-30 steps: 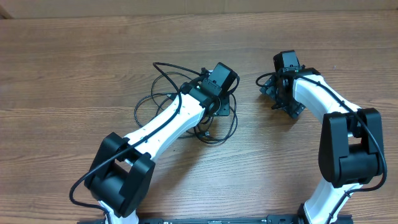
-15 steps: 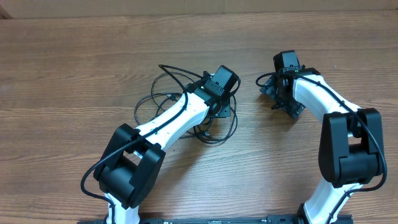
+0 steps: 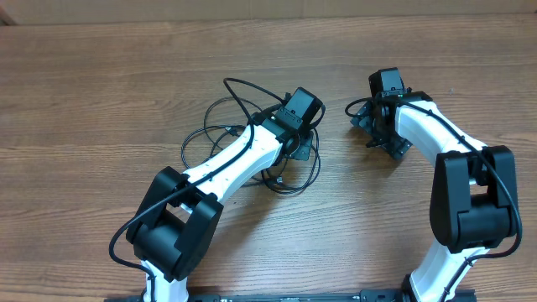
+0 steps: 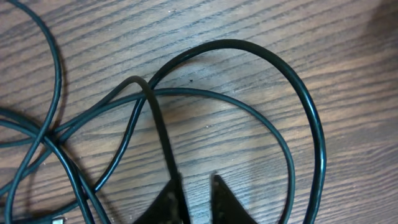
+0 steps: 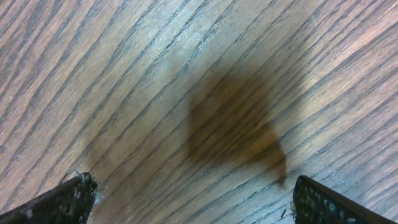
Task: Untangle cables
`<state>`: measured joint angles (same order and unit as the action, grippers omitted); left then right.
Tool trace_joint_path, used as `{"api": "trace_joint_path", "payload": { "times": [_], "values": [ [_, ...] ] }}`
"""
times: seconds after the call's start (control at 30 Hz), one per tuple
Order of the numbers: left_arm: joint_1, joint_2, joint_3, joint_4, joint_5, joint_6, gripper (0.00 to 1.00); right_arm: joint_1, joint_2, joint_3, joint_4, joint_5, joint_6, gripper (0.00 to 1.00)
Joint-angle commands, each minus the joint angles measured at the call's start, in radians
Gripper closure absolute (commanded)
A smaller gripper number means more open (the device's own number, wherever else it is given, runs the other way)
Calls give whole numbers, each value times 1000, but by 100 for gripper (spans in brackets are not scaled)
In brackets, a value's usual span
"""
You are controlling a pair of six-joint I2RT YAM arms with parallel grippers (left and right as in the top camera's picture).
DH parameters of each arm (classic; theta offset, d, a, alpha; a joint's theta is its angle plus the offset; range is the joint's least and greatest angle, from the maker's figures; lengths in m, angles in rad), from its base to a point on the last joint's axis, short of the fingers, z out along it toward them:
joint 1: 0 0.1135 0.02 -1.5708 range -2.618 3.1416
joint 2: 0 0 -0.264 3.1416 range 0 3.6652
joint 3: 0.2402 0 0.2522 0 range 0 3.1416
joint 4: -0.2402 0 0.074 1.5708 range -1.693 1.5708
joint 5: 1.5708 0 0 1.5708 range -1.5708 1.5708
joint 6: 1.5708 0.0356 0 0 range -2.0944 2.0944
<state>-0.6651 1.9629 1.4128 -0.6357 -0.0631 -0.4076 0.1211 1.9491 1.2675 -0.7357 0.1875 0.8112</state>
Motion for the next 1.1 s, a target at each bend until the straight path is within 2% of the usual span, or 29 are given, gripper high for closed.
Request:
{"api": "trace_joint_path", "payload": {
  "times": [0.0, 0.03, 0.2, 0.4, 0.47, 0.6, 0.7, 0.87, 0.97, 1.0, 1.07],
  "values": [
    [5, 6, 8, 1, 3, 31, 93, -1, -11, -5, 2, 7, 3, 0],
    [5, 6, 7, 1, 3, 31, 96, -1, -11, -5, 2, 7, 3, 0],
    [3, 6, 7, -15, 4, 31, 96, -1, -11, -5, 2, 7, 3, 0],
    [6, 0, 9, -121, 57, 16, 96, -1, -11, -5, 2, 7, 3, 0],
    [11, -21, 10, -151, 53, 52, 96, -1, -11, -5, 2, 7, 3, 0],
    [26, -120, 16, -183, 53, 121, 96, -1, -11, -5, 2, 7, 3, 0],
    [45, -277, 32, -182, 34, 147, 96, -1, -11, -5, 2, 7, 3, 0],
    [70, -497, 37, -35, -103, 146, 96, -1, -11, -5, 2, 7, 3, 0],
    [72, -608, 37, 135, -184, 151, 96, -1, -11, -5, 2, 7, 3, 0],
    [72, -665, 37, 246, -187, 155, 96, -1, -11, -5, 2, 7, 3, 0],
    [72, -712, 37, 333, -186, 158, 96, -1, -11, -5, 2, 7, 3, 0]
  ]
}}
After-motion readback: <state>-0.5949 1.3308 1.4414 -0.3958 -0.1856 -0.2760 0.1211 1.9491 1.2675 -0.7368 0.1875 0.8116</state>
